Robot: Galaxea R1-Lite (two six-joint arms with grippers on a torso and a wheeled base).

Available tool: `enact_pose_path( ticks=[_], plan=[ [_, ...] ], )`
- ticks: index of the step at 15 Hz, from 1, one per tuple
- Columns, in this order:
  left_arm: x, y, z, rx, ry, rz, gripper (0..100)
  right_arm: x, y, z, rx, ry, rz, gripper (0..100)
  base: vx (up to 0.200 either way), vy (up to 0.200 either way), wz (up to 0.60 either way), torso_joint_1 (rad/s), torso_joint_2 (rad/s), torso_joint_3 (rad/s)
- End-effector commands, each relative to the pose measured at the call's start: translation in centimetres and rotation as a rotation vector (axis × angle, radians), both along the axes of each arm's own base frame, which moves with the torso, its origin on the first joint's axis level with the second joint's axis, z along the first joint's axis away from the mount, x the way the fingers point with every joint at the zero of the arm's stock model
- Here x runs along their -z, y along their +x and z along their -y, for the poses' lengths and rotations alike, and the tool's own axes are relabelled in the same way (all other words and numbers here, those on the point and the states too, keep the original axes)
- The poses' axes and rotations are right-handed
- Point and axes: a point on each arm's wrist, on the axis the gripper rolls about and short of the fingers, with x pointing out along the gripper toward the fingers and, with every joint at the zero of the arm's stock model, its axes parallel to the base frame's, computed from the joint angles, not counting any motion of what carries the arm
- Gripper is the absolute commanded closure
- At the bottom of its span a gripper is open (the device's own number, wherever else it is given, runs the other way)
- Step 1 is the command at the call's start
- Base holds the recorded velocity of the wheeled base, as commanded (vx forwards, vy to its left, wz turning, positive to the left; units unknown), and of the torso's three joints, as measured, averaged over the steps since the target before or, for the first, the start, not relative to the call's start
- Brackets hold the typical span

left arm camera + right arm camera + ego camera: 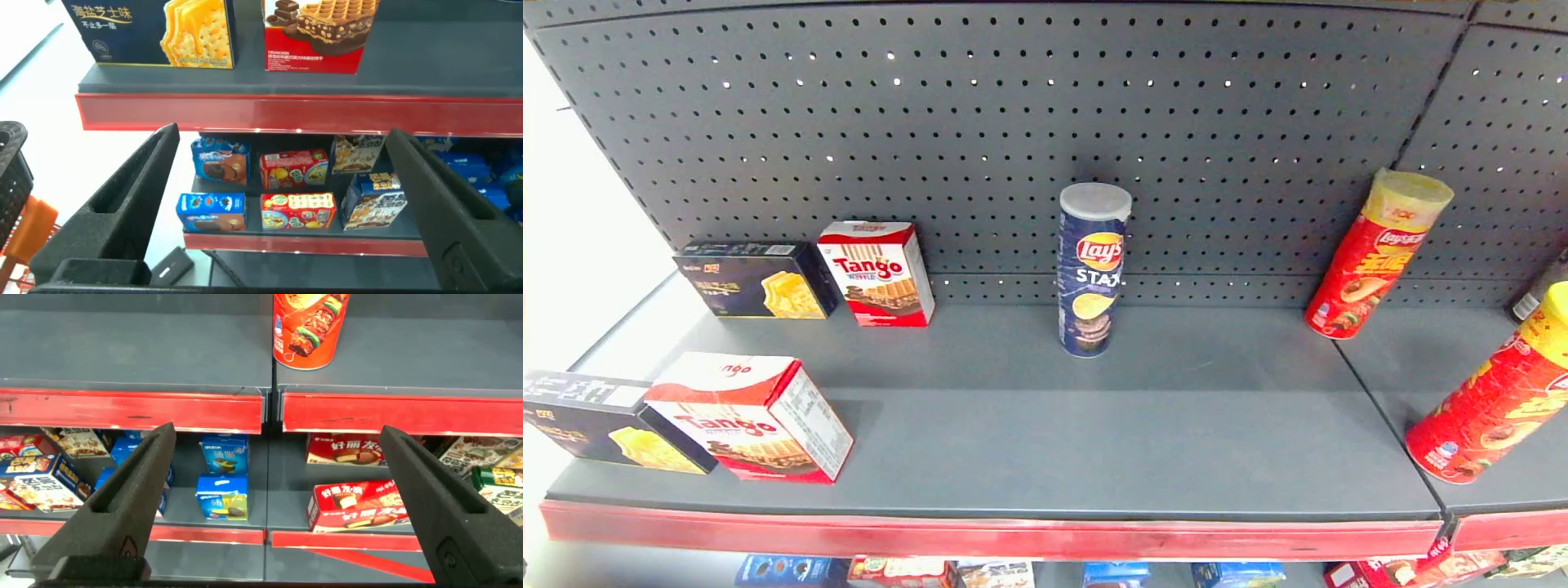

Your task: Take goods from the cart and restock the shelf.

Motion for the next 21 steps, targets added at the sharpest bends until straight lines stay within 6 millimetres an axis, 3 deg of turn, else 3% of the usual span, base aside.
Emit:
enact_pose_path(
  ticks=[1,16,21],
  plan=[
    [0.0,0.0,0.0,0.0,0.0,0.0,0,0.0,0.01,0.0,-0.001,-0.001,-0.002,0,0.0,0.0,0.0,0.0,0.0,0.0],
    [0.0,0.0,0.0,0.001,0.0,0.0,0,0.0,0.01,0.0,0.001,0.001,-0.002,0,0.0,0.0,0.56,0.003,0.0,0.003],
    [0.0,0.0,0.01,0.003,0.003,0.0,0,0.0,0.0,0.0,0.001,0.005,0.0,0,0.0,0.0,0.0,0.0,0.0,0.0]
  ],
)
